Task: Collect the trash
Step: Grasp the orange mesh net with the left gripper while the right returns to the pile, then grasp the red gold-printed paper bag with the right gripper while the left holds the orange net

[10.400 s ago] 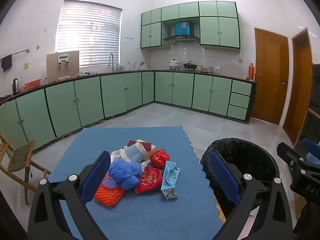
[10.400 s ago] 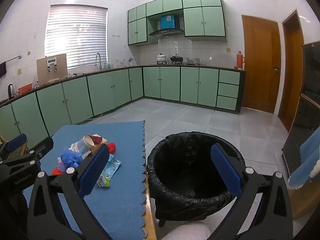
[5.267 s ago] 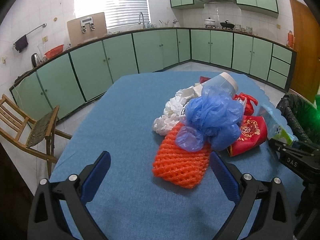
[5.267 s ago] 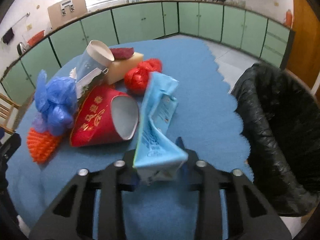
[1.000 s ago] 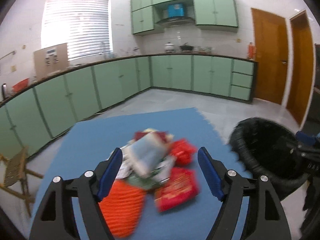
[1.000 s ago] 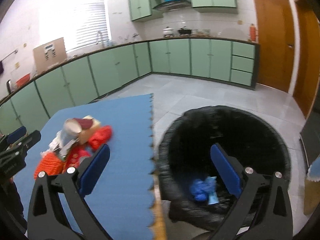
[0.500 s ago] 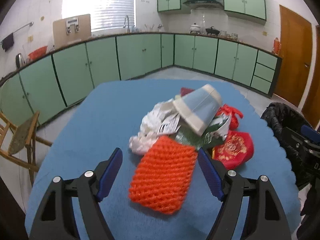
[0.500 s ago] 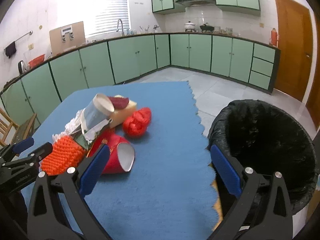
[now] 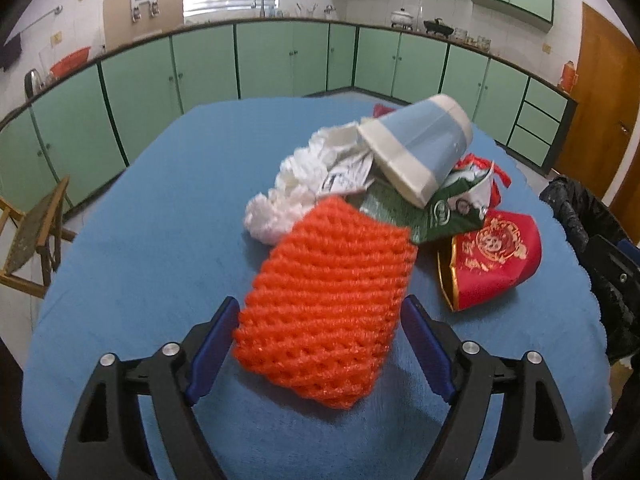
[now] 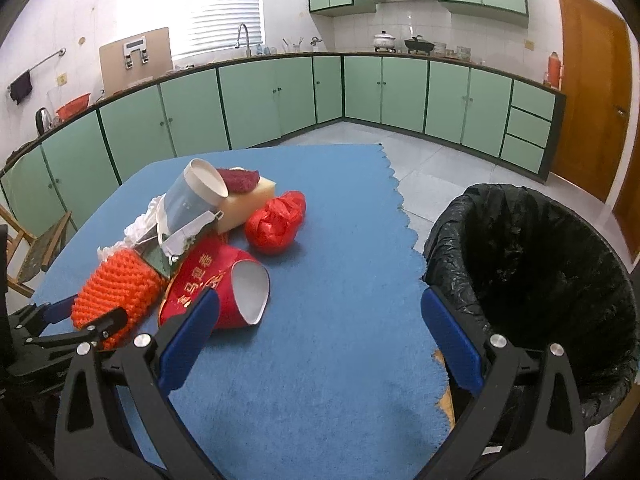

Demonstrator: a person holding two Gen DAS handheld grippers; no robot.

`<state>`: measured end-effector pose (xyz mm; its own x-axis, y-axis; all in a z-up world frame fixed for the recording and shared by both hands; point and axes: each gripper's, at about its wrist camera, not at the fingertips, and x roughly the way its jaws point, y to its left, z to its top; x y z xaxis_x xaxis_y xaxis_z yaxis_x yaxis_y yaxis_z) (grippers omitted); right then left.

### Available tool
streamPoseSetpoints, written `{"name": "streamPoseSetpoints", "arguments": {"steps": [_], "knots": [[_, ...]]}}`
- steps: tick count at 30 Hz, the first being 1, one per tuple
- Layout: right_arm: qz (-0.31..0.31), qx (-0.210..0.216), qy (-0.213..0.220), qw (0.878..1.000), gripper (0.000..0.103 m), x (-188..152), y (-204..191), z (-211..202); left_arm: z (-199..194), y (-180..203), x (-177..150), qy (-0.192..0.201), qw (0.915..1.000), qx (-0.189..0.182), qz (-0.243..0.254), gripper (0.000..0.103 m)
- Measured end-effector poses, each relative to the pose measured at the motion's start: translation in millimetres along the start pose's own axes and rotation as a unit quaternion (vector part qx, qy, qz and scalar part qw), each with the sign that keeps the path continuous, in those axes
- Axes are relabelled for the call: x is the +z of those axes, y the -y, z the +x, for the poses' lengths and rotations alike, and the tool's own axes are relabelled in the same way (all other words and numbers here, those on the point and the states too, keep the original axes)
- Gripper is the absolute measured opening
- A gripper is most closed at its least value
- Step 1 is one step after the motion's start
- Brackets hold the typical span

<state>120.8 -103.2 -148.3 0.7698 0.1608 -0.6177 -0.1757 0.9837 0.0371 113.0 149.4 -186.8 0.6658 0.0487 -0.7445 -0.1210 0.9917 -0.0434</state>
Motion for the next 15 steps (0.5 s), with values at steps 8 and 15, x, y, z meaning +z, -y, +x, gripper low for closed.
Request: {"name": "streamPoseSetpoints", "arguments": {"steps": [8, 15], "knots": [[-0.007, 0.01, -0.005, 1.0, 0.098, 0, -7, 3, -2, -3, -4, -0.001, 0.9998, -0.019, -0.008, 0.061], [-0.023, 0.019, -0.009, 1.0, 0.098, -1, -19, 4, -17, -2, 0, 0.022, 0.9995, -0.021, -0.002, 0.039]]}}
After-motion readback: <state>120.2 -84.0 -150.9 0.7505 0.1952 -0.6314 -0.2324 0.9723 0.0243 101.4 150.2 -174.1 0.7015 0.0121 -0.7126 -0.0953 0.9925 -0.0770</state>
